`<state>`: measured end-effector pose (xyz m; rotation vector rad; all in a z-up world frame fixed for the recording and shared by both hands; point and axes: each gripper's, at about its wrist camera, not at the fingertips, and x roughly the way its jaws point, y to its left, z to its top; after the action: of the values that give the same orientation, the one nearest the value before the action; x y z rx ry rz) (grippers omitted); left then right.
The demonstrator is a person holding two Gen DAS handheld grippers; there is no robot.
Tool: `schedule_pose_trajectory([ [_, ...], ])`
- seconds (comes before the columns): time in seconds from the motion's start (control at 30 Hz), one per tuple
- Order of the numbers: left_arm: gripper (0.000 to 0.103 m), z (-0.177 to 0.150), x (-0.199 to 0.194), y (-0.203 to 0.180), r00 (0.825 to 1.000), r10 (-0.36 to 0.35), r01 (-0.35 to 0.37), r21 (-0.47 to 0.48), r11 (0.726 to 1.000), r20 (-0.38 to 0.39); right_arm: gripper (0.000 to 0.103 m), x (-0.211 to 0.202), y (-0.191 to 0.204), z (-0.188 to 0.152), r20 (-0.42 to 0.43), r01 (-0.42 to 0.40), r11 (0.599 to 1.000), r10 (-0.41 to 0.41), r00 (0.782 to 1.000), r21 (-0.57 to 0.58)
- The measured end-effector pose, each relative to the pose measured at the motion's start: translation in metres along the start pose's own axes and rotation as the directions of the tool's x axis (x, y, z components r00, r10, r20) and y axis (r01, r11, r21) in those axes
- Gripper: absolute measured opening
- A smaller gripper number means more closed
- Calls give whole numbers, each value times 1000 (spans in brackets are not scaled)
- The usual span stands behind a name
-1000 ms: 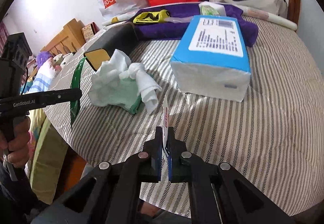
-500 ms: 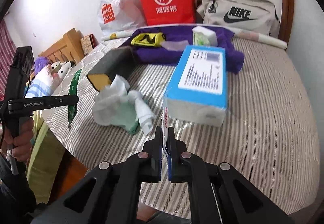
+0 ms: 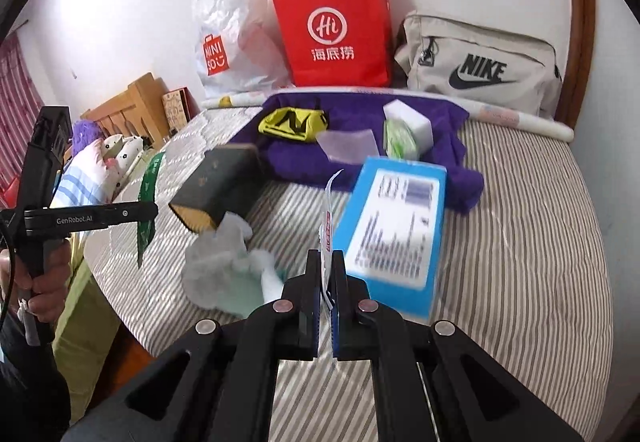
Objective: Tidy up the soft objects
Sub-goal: 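Lift and carry the green packet with the left tool and orange-slice packet with the right tool toward the towel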
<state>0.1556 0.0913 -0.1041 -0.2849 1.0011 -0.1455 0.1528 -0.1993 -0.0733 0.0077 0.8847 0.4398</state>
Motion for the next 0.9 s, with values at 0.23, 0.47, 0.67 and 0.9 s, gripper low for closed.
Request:
schedule_pose_trajectory([
  [0.23, 31, 30, 9, -1, 1000, -1, 1, -1, 1000, 3, 4, 20, -5, 30, 7, -7, 1000, 7, 1000, -1],
  [0.47, 31, 66, 21, 1, 1000, -9, 9, -11, 1000, 11, 4, 45, -12, 61, 20, 5, 1000, -5, 1000, 0],
  [0.67, 31, 91, 35, 5, 1000, -6, 7, -20, 1000, 10, 4, 68, -18, 85, 21, 5, 1000, -5, 1000, 9],
  [0.9, 32, 121, 58, 9, 1000, -16, 16, -30, 999, -2, 4, 101, -23, 113, 1, 29, 1000, -29, 1000, 1],
])
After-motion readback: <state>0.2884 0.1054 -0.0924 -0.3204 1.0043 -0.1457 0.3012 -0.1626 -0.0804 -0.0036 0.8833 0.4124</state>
